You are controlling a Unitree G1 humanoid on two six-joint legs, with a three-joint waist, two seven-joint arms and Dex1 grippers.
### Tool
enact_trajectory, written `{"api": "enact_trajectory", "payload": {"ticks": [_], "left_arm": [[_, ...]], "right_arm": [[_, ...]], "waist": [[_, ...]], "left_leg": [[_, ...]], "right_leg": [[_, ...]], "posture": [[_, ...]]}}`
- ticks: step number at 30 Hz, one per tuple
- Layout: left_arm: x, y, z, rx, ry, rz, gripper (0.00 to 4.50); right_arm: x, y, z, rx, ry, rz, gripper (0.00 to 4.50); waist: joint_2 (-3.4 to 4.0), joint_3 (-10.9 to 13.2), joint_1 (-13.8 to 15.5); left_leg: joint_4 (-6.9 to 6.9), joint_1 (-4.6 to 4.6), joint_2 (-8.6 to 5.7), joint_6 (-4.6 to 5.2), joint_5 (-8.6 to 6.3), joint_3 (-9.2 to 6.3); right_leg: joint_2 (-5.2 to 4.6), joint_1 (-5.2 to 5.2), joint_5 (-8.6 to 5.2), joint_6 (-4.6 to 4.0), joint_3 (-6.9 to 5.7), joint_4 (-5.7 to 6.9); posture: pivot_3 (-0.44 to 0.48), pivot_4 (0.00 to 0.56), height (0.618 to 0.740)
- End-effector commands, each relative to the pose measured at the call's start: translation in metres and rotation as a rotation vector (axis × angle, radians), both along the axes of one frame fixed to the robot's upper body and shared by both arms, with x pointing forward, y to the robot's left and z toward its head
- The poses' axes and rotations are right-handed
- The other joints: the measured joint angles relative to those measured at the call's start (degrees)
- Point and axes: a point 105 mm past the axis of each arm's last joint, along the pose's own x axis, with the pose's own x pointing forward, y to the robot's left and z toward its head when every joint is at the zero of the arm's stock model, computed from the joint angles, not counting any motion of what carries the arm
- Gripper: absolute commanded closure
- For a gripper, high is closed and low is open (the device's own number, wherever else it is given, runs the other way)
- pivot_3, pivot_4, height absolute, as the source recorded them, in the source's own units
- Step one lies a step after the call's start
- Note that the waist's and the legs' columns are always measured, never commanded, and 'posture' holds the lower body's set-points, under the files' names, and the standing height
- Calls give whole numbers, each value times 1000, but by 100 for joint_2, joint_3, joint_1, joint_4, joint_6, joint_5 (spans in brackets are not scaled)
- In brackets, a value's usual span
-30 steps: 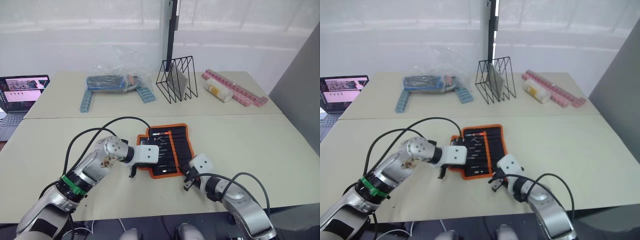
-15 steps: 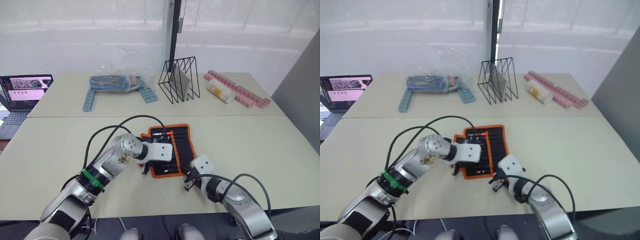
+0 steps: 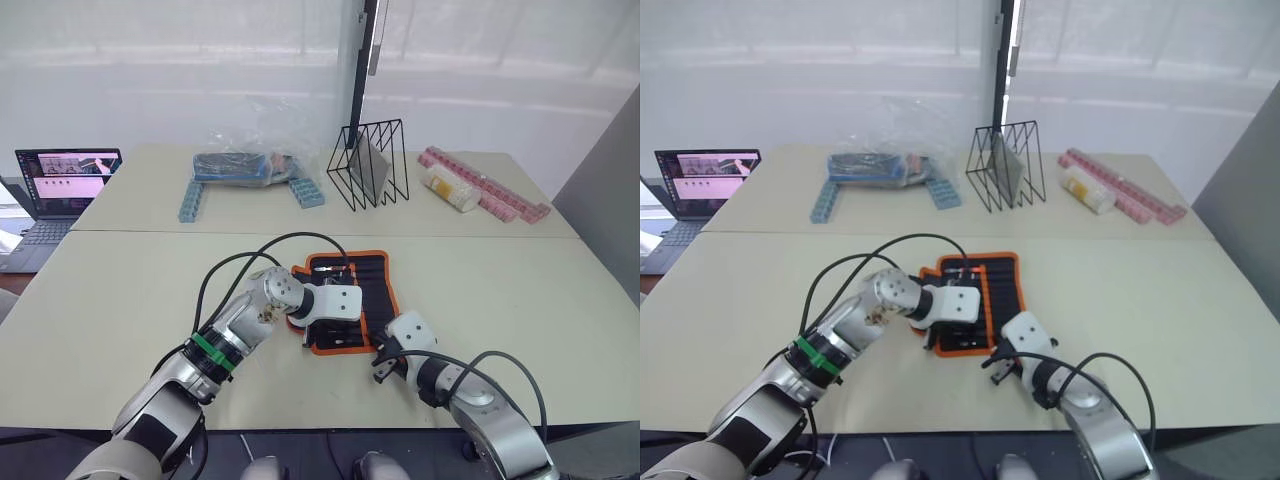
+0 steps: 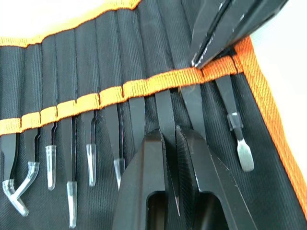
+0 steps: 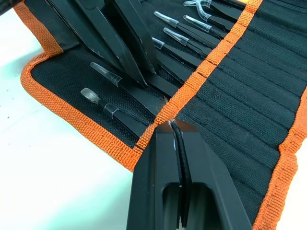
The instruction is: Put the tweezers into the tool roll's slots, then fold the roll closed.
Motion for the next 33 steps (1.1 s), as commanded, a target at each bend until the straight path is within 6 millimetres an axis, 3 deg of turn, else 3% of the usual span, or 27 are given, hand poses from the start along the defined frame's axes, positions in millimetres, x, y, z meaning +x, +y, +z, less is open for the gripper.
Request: {"api": "enact_trajectory", "payload": {"ticks": [1, 7, 9, 20, 25, 33], "left_arm": [[-13, -14, -11, -6, 47, -54, 4476], [-11, -9, -9, -16, 60, -34, 4476], [-6, -5, -4, -23, 48, -18, 3587], [-1, 18, 46, -86, -5, 8, 155], [1, 36, 67, -142, -12, 75, 16], [-5, 85, 85, -348, 48, 267, 16]], "right_arm": [[-19, 11, -34, -3, 172, 46, 4500], [-19, 11, -34, -4, 174, 47, 4500], [-19, 11, -35, -5, 174, 48, 4500], [-20, 10, -36, -9, 178, 51, 4500], [-20, 11, -37, -11, 179, 57, 4500], [-17, 9, -36, -18, 169, 59, 4500]], "waist": [[-1, -3, 4], [-1, -3, 1], [-1, -3, 0], [4, 4, -51], [5, 5, -101], [10, 9, -145]], "left_leg": [[0, 1, 0, 0, 0, -1], [1, 1, 0, 0, 0, -3], [1, 0, 0, 1, -1, -3], [2, -21, 1, 4, -3, -2], [-1, -24, 4, 5, -3, -3], [-1, -24, 5, 7, -4, -4]], "right_leg": [[0, 2, 0, 0, 0, 0], [-2, 4, 0, 1, -3, -1], [-1, 3, 0, 1, -3, -1], [0, -26, 0, 0, 0, 4], [5, -31, 0, -1, 1, 5], [3, -34, -1, 0, 3, 4]], "posture": [[0, 150, 722], [0, 150, 722], [0, 150, 722], [0, 150, 722], [0, 150, 722], [0, 150, 722]]}}
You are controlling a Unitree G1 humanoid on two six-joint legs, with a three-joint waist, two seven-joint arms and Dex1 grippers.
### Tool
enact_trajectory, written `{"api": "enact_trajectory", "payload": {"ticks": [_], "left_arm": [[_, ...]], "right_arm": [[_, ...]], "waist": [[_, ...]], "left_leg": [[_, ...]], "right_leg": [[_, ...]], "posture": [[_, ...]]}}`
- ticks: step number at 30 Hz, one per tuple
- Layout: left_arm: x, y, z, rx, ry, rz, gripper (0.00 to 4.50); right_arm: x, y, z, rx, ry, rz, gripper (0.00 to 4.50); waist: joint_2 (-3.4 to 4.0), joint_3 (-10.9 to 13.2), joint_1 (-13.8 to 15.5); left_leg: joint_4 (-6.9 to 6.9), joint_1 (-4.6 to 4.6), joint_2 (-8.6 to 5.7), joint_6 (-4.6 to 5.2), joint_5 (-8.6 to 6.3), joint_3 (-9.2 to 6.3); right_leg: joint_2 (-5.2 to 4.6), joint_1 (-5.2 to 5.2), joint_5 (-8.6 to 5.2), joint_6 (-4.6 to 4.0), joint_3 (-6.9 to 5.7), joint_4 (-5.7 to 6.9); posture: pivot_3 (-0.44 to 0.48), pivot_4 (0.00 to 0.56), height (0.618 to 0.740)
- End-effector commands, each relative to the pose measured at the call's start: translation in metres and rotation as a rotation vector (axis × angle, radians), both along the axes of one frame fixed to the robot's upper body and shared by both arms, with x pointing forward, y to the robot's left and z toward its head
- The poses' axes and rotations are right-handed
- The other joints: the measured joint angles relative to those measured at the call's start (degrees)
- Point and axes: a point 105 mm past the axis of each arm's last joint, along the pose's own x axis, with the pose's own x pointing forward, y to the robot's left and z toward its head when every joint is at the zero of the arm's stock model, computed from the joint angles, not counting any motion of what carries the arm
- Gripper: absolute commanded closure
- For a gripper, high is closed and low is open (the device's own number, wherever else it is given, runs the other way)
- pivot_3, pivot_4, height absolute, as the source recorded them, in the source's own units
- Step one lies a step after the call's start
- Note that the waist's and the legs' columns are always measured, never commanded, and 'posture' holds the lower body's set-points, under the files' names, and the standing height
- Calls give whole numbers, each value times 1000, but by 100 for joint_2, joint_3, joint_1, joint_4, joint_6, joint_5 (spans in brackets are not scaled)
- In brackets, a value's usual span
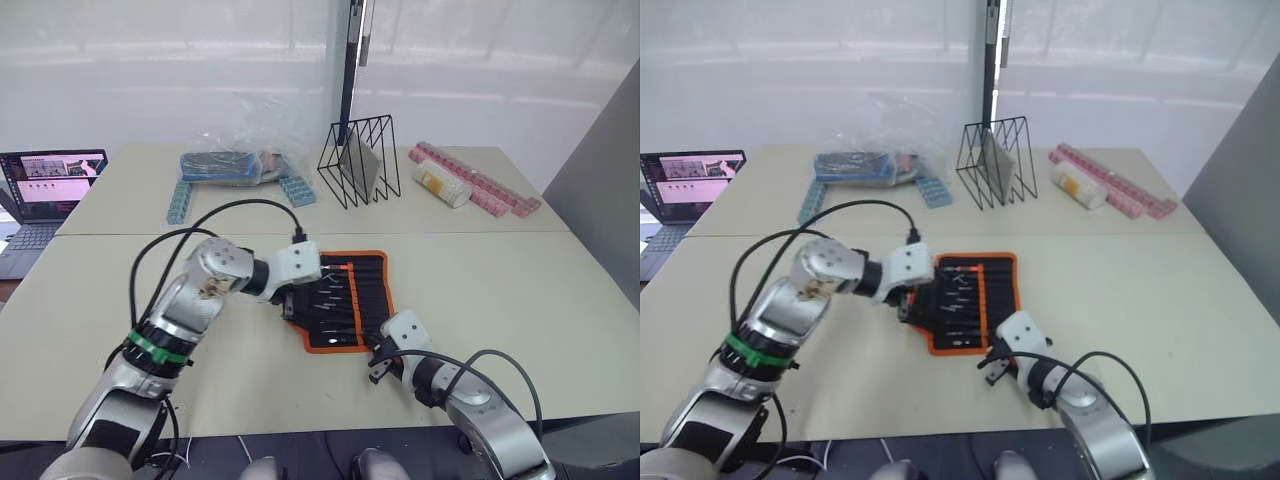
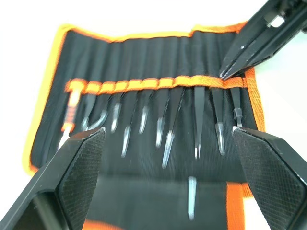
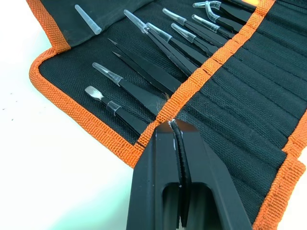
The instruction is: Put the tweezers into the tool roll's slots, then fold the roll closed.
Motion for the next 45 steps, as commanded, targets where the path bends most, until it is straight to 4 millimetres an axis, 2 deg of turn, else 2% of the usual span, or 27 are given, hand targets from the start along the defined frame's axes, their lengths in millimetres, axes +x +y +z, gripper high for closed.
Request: {"api": "enact_trajectory", "payload": {"ticks": [1, 5, 7, 9, 14, 17, 19, 21, 24, 27, 28, 34, 45], "left_arm": [[-8, 21, 16, -113, -37, 65, 16], [-26, 47, 18, -252, -26, 165, 16], [-37, 64, 11, -270, -23, 225, 16], [-45, 82, 5, -281, -35, 298, 16], [-65, 109, -2, -323, -27, 413, 16], [-82, 126, -8, -356, -17, 493, 0], [-89, 134, -10, -368, -21, 532, 0], [-93, 140, -11, -375, -30, 566, 0], [-98, 153, -12, -382, -67, 642, 0], [-107, 162, -17, -391, -87, 686, 0], [-110, 164, -18, -383, -95, 689, 0], [-115, 169, -23, -386, -100, 719, 0], [-113, 164, -22, -396, -95, 696, 0]], "right_arm": [[-16, 1, -38, -35, 169, 31, 4500], [-15, -2, -36, -40, 156, 31, 4500], [-13, -3, -30, -31, 134, 35, 4500], [-9, -4, -19, 2, 101, 37, 4500], [-5, -7, 11, 75, 22, 54, 4500], [-7, -17, 38, 131, -62, 64, 3691], [-10, -26, 47, 151, -88, 60, 2961], [-13, -34, 55, 172, -105, 53, 2264], [-14, -57, 65, 192, -134, 12, 1259], [-15, -75, 68, 192, -144, -14, 218], [-15, -79, 67, 193, -142, -18, 27], [-12, -87, 59, 194, -140, -32, 27], [-9, -81, 58, 196, -150, -23, 27]], "waist": [[2, 1, -12], [9, 6, -7], [9, 7, 4], [13, 10, 7], [29, 25, 43], [56, 45, 28], [67, 54, 29], [67, 54, 50], [68, 55, 85], [70, 57, 86], [68, 57, 85], [69, 58, 90], [69, 58, 90]], "left_leg": [[-1, 1, 0, 0, 0, 0], [-4, 5, 3, -1, 0, -2], [-3, 5, 2, -2, 0, -3], [-4, 6, 2, -3, -1, -1], [-5, -2, -1, -8, -1, -17], [-5, -14, -6, -9, 0, -20], [-4, -45, -9, -9, 0, -22], [3, -87, -13, -18, 5, -21], [7, -94, -16, -20, 7, -20], [6, -93, -17, -19, 6, -9], [6, -92, -17, -19, 6, -5], [8, -85, -16, -18, 6, 9], [9, -85, -12, -18, 6, 17]], "right_leg": [[-2, 0, 0, 0, 1, 1], [-9, -2, 0, -1, 3, 3], [-18, -1, 0, -1, 2, 3], [-26, -1, 1, -2, 5, 1], [-74, -3, 3, -6, 2, -1], [-94, -12, 4, -6, 2, -1], [-104, -38, 5, -3, 2, -2], [-103, -84, 10, 2, 2, 7], [-101, -90, 13, 2, -2, 8], [-100, -91, 13, 4, -2, 5], [-100, -90, 13, 4, -3, 5], [-72, -89, 14, 3, -7, 8], [-39, -90, 18, 5, 6, 9]], "posture": [[0, 150, 722], [0, 150, 722], [0, 150, 722], [0, 150, 722], [0, 150, 722], [0, 150, 722], [0, 150, 722], [0, 150, 722], [0, 150, 722], [0, 150, 722], [0, 150, 722], [0, 150, 722], [0, 150, 722]]}}
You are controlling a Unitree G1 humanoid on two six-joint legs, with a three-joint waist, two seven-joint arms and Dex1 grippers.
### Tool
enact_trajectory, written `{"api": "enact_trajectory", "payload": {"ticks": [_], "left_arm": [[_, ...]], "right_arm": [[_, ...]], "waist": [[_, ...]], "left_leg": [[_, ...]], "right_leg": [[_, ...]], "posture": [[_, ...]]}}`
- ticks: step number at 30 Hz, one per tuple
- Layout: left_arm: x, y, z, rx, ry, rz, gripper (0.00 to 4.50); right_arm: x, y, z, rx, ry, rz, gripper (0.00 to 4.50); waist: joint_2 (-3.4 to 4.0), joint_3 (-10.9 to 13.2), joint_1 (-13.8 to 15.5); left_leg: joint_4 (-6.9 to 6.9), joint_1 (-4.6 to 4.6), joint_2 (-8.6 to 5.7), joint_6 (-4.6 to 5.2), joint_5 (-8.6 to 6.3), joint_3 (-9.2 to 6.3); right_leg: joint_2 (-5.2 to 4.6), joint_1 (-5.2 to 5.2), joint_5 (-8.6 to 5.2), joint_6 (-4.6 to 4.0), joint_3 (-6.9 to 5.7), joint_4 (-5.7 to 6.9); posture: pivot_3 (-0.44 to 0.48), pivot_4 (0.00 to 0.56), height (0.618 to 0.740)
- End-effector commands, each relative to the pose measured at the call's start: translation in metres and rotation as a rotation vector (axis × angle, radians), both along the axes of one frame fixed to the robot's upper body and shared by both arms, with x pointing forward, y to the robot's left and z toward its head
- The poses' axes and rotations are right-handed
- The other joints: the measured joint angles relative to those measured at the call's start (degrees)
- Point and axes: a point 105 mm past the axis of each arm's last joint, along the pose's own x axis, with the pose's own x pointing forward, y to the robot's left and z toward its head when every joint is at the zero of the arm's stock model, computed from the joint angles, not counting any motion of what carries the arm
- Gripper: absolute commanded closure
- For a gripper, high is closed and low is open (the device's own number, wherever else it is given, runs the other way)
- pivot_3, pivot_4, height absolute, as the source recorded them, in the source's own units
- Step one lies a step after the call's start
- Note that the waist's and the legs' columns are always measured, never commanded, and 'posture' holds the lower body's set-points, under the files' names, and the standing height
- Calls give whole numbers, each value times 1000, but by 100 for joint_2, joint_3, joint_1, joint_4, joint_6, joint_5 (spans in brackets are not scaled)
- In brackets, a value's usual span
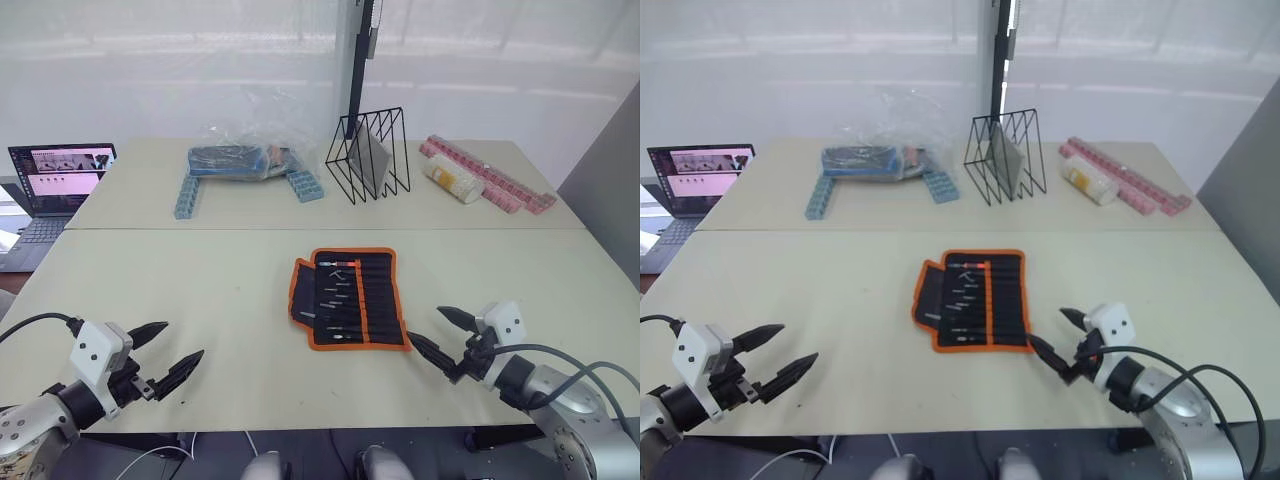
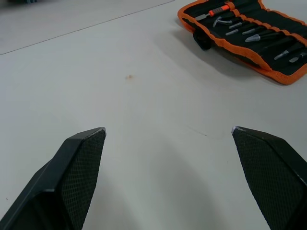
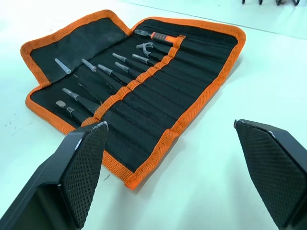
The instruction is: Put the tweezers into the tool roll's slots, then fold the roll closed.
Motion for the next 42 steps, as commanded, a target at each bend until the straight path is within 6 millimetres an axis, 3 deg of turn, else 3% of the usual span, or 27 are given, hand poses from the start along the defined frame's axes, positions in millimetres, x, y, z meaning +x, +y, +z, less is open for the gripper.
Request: {"api": "enact_trajectory", "payload": {"ticks": [1, 12, 19, 26, 33, 42], "left_arm": [[3, -3, 9, 7, -33, -25, 0], [10, -11, 14, 11, -32, -91, 0], [31, -33, 26, 16, -36, -259, 0], [71, -78, 38, 52, -49, -521, 0], [106, -129, 28, 154, -11, -779, 0], [133, -144, 0, 309, 91, -892, 0]], "right_arm": [[1, 5, 9, -1, -44, 14, 27], [1, 20, 9, 23, -46, 26, 27], [2, 52, 12, 75, -35, 51, 27], [15, 66, 1, 77, -22, -11, 2171], [17, 74, -16, 56, 22, -49, 4466], [14, 75, -35, -2, 87, -92, 4466]], "waist": [[0, 0, 2], [0, 0, -3], [0, -1, 22], [-1, -1, 66], [-1, -1, 47], [-2, 0, -22]], "left_leg": [[0, 0, 0, 0, 0, 0], [2, 3, 3, 0, 0, 2], [12, 6, 3, -2, 1, 0], [23, 10, -7, -3, 3, 5], [34, 2, -28, -2, 4, 7], [45, -5, -28, 1, 4, 4]], "right_leg": [[1, 0, 0, 0, 0, 0], [9, -1, 1, -1, 4, 6], [13, -2, 2, -3, 4, 26], [18, -7, 2, -2, 6, 54], [29, -14, 1, -2, 3, 57], [33, -16, 1, 0, 5, 60]], "posture": [[0, 150, 722], [0, 150, 722], [0, 150, 722], [0, 150, 722], [0, 150, 722], [0, 150, 722]]}}
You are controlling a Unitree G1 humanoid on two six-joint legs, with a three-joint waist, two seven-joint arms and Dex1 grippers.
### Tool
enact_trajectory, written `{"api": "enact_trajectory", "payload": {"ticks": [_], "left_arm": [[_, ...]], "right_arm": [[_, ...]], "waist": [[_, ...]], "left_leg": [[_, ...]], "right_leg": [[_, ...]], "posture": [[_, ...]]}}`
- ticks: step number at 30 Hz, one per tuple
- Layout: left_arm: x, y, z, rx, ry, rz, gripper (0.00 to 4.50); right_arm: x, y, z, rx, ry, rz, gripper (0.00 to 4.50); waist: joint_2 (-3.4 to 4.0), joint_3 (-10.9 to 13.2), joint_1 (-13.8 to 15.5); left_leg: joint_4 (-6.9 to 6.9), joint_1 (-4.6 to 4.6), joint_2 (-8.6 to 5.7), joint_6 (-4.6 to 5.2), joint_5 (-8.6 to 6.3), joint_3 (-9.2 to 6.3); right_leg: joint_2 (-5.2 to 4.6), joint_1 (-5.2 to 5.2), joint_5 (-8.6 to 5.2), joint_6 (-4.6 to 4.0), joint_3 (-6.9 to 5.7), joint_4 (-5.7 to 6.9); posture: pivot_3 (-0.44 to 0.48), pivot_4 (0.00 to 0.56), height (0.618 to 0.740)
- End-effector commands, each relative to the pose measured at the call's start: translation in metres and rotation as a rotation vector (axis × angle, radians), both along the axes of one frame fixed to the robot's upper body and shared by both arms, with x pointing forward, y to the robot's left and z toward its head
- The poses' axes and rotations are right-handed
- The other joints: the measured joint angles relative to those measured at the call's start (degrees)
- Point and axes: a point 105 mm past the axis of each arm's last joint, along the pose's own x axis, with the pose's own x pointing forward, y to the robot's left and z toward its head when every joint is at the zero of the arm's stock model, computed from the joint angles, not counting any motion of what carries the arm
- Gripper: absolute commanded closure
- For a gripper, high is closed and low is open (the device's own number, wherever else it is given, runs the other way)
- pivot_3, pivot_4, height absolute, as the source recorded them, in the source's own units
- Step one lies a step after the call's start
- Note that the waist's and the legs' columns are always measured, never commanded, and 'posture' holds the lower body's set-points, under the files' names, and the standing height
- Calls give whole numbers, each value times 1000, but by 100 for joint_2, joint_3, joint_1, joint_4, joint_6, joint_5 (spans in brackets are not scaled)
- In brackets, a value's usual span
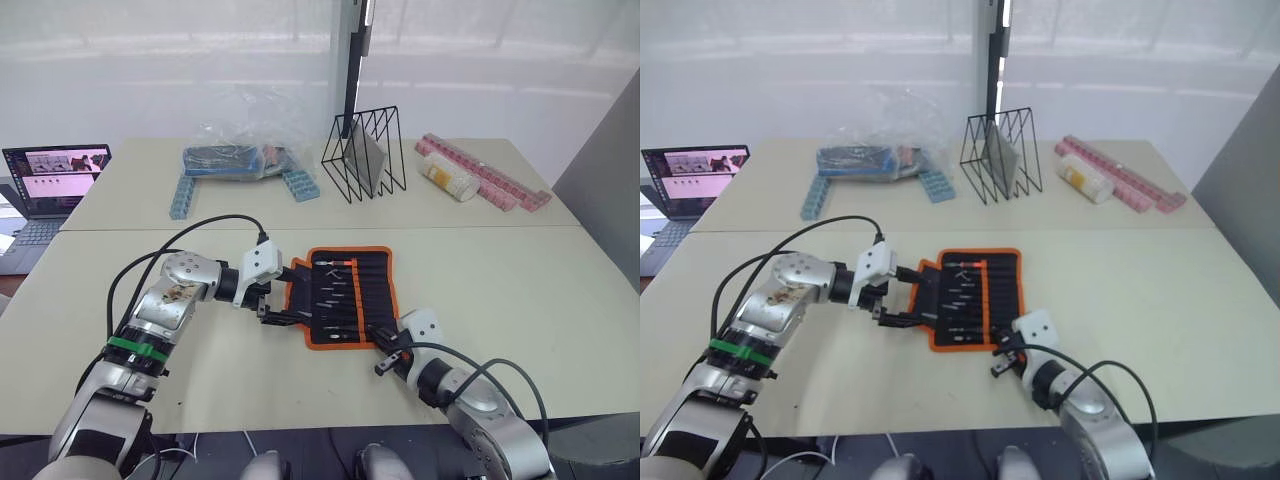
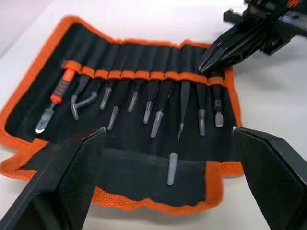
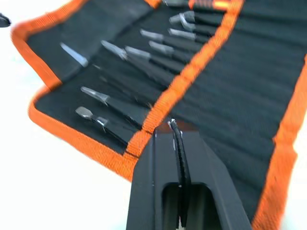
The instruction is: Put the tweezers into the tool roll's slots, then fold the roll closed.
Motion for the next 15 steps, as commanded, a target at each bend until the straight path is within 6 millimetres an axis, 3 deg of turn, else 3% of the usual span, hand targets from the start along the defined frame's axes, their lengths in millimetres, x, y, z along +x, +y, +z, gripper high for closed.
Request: {"api": "enact_trajectory", "payload": {"ticks": [1, 3, 6, 15], "left_arm": [[4, 0, -7, 88, -12, -59, 0], [3, 2, -11, 114, 0, -84, 0], [1, 0, -14, 130, -4, -104, 745], [2, -6, -18, 137, 1, -107, 3710]], "right_arm": [[0, -1, 0, -17, 3, -21, 4466], [0, -1, -2, -21, 9, -25, 4466], [0, -1, -3, -24, 17, -31, 4500], [-2, 5, -2, -12, 24, -21, 4500]], "waist": [[0, 0, -1], [0, 0, -9], [0, 0, -14], [0, 0, -9]], "left_leg": [[2, 0, 0, 0, 0, 0], [5, -1, 0, 2, -1, 0], [12, -5, 5, 4, -3, -1], [60, -21, 21, 16, -9, -7]], "right_leg": [[-1, 1, 0, 0, 0, 0], [0, 2, 0, 1, 1, 1], [0, 1, -1, 1, 0, 2], [2, 2, -1, 3, -3, 23]], "posture": [[0, 150, 722], [0, 150, 722], [0, 150, 722], [0, 150, 722]]}}
